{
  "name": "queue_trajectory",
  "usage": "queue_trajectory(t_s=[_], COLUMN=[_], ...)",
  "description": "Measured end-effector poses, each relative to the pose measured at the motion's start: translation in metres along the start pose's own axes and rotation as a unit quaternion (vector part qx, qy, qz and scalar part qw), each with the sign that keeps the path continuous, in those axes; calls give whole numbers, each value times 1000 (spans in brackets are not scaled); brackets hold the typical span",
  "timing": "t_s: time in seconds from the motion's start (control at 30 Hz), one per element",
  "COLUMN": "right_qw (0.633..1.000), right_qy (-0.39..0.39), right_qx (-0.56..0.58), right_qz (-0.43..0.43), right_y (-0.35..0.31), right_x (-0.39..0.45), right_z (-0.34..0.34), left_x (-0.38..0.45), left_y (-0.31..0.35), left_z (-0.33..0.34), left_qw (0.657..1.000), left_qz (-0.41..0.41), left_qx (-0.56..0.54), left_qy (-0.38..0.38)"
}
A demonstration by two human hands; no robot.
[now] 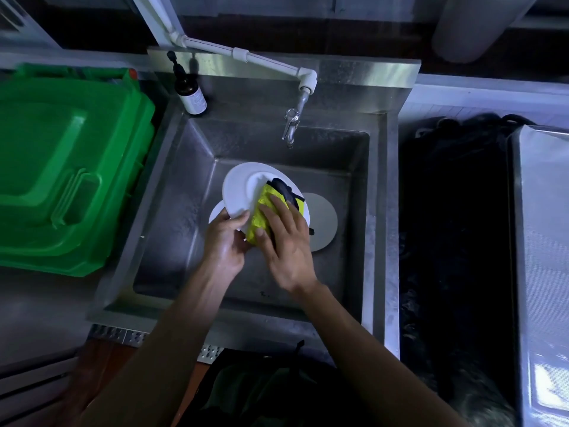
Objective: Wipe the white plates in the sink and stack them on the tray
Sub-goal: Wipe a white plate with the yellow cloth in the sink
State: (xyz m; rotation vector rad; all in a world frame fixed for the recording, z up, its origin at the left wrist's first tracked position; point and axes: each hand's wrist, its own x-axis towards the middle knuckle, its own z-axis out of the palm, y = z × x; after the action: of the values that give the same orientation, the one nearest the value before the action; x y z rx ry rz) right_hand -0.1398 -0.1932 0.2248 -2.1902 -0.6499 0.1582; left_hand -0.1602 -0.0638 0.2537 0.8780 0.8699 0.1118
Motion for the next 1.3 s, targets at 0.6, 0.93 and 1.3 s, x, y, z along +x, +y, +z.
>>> queue_trajectory(t_s=[0.6,0.93,1.3], right_qw=[993,984,991], right_qy=[74,37,-3], right_qx=[19,87,62], right_qz=[87,150,114], right_y=[9,29,42], right_x=[-4,16,45], right_z=[-6,-27,-57], left_x=[3,9,-5], left_y=[-8,-14,-9], left_z=[-24,-48,-42], left_qw=[994,991,985], left_qz=[11,6,-25], left_qx=[-100,-63,92], left_qy=[-53,-116,-144])
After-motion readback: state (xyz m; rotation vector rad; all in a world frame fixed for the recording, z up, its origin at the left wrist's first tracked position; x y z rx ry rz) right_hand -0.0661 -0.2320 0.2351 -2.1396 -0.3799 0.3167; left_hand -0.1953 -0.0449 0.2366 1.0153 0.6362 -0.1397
